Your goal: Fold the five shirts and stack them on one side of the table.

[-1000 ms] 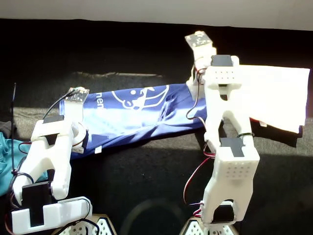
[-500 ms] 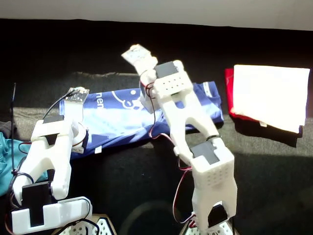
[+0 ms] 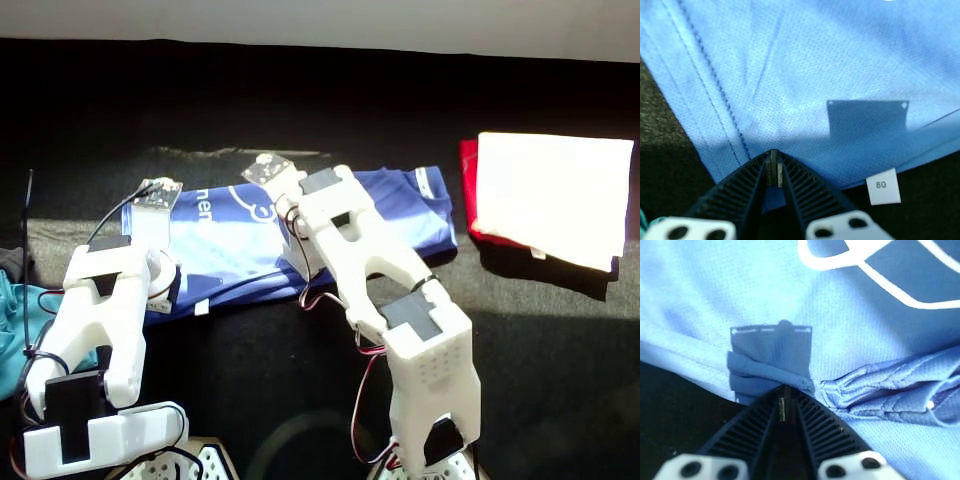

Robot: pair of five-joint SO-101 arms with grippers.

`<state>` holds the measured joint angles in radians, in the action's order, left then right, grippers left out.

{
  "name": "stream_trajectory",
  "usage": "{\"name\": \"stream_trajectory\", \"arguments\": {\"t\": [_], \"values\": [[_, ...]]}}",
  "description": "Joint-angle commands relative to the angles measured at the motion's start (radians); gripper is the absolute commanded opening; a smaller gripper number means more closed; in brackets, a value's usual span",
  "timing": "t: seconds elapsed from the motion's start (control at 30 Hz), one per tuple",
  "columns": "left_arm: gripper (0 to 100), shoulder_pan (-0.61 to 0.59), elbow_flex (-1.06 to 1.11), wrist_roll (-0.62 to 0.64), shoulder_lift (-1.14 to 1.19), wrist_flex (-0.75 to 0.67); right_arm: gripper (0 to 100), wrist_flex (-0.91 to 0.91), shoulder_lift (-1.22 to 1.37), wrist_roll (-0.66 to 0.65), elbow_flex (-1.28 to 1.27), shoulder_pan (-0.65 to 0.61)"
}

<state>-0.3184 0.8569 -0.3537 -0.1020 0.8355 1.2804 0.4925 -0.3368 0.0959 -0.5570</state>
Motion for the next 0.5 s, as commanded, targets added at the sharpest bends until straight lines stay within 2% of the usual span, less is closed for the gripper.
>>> {"name": "stream_trajectory", "arguments": {"t": [0.0,0.17,0.47], "values": [[1,0.01,0.002,0.006,0.004,-0.014,0.5,0.039,-0.018,0.005,-0.008,0.015],[1,0.01,0.002,0.006,0.004,-0.014,0.5,0.041,-0.081,0.005,0.021,0.018],[1,0.01,0.002,0.006,0.004,-0.014,0.5,-0.105,-0.11,0.005,0.088,0.012]]}}
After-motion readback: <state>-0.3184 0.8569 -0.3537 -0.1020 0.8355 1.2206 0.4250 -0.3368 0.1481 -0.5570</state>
